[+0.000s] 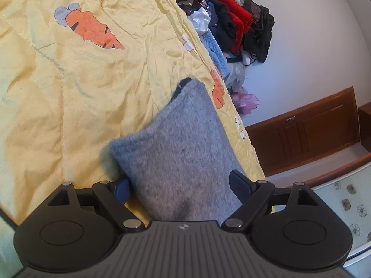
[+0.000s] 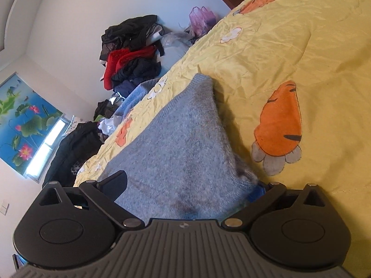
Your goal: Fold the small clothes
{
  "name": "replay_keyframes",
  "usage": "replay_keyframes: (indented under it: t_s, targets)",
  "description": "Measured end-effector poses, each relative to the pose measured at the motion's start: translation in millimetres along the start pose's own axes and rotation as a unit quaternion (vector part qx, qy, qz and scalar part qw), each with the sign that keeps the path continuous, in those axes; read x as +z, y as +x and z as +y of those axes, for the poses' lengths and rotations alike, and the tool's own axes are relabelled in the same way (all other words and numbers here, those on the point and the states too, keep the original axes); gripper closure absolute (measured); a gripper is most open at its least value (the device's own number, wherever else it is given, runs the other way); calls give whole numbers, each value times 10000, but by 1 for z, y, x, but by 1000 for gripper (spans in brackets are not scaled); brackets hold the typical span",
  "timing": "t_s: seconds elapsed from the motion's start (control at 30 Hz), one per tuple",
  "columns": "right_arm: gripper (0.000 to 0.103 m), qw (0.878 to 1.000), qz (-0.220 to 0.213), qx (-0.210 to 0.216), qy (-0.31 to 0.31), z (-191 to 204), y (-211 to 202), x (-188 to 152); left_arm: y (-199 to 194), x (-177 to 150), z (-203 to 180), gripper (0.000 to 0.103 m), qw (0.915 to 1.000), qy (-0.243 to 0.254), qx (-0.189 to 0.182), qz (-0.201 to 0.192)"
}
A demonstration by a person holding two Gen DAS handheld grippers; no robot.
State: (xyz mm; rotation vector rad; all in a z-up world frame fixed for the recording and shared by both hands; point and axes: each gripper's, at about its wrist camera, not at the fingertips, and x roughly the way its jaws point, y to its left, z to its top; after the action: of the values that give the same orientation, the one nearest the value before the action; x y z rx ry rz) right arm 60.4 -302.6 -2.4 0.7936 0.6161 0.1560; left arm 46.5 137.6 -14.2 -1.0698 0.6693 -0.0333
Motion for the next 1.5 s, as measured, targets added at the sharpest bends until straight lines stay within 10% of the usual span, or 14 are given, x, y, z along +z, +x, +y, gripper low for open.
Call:
replay_keyframes:
  t_s: [0.33, 0.4, 0.47, 0.6, 0.7, 1.2, 1.5]
  targets:
    - [3, 9997, -246, -26, -8, 3, 11, 1, 14, -14, -18, 17, 9942, 900, 146, -567]
    - [18, 9995, -266, -130, -101, 5, 19, 0, 15, -24, -21, 36, 9880, 1291, 336, -773]
    - [45, 9996, -218, -159, -100, 3, 25, -3, 14, -30, -21, 39, 9839, 1510, 408, -864]
    - [63, 9997, -199, 1, 159, -8, 29, -4, 13, -25, -15, 42, 9876, 1295, 280, -846]
    - [85, 9980, -23, 214, 596, -19, 34, -5, 24, -19, -9, 96, 9909, 1104, 566, -522]
    - [87, 9901, 34, 1208, 717, -1, -38, 6, -76, -23, -35, 98, 9879, 1404, -373, -535]
    - [86, 9865, 907, 909, 1017, -50, -124, -60, -143, -72, 45, 96, 9844, 1631, 422, 499]
